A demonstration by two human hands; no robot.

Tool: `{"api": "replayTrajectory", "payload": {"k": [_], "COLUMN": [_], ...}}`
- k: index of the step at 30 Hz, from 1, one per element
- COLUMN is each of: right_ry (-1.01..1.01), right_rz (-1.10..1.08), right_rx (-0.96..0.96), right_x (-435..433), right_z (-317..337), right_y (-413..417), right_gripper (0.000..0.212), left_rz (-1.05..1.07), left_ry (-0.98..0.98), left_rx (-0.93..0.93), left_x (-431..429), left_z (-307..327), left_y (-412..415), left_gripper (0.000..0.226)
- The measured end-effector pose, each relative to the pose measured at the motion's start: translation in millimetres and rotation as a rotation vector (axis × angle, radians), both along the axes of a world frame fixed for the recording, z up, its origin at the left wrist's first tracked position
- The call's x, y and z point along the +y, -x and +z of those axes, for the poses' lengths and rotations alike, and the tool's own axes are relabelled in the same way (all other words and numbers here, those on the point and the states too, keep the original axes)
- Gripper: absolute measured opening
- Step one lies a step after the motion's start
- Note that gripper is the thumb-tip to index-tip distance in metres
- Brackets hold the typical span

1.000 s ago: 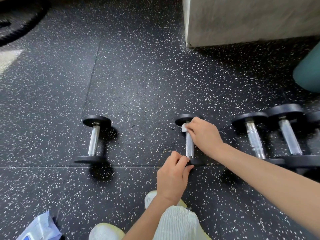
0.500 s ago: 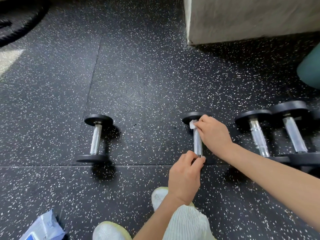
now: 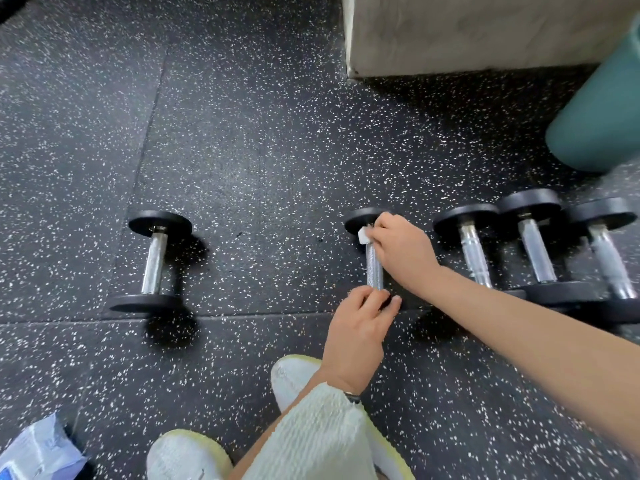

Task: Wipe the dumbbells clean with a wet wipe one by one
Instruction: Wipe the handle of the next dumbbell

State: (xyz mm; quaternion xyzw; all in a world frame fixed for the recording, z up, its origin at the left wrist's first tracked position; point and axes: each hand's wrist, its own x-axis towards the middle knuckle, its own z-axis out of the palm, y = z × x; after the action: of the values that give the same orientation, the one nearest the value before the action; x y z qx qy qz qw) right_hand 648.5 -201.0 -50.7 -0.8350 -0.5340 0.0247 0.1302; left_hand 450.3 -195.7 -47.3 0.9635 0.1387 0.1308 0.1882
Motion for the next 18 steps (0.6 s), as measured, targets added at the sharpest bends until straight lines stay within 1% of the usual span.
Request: {"api": "replayTrajectory", "payload": {"k": [4,7,11,14,18], "right_ry": [-0.043,-0.028,0.027,0.023,-0.003], "right_rz": [-0.024,0.044,0.127,0.089,-0.018], "right_rx": [0.043,0.075,0.114,0.124,0.182], "right_x": [-6.3,-22.9,-31.6,-21.0,-14.9], "right_z": [-0.8,2.5,7.0,6.0,2.2], "right_y": [4.2,10.4,10.3,-2.0,-3.2], "right_gripper": [0.012,0.009,0.015,0.017,0.016], "left_rz": [0.037,0.039,0.059,0.070,0.081], "left_ry": [0.064,0.072,0.049,0.033,0.083], "left_rx": [0.020,-0.002,-0.024,0.013,0.057], "left_x": [-6.9,-7.6,-14.3,-29.5,-39.3], "left_z": [-1.6,-4.4,-7.8,-8.6,-3.5], "left_y": [3.0,2.5,2.3,4.3,6.1], "left_gripper": [0.054,0.050,0.046,0.050,0.057]}}
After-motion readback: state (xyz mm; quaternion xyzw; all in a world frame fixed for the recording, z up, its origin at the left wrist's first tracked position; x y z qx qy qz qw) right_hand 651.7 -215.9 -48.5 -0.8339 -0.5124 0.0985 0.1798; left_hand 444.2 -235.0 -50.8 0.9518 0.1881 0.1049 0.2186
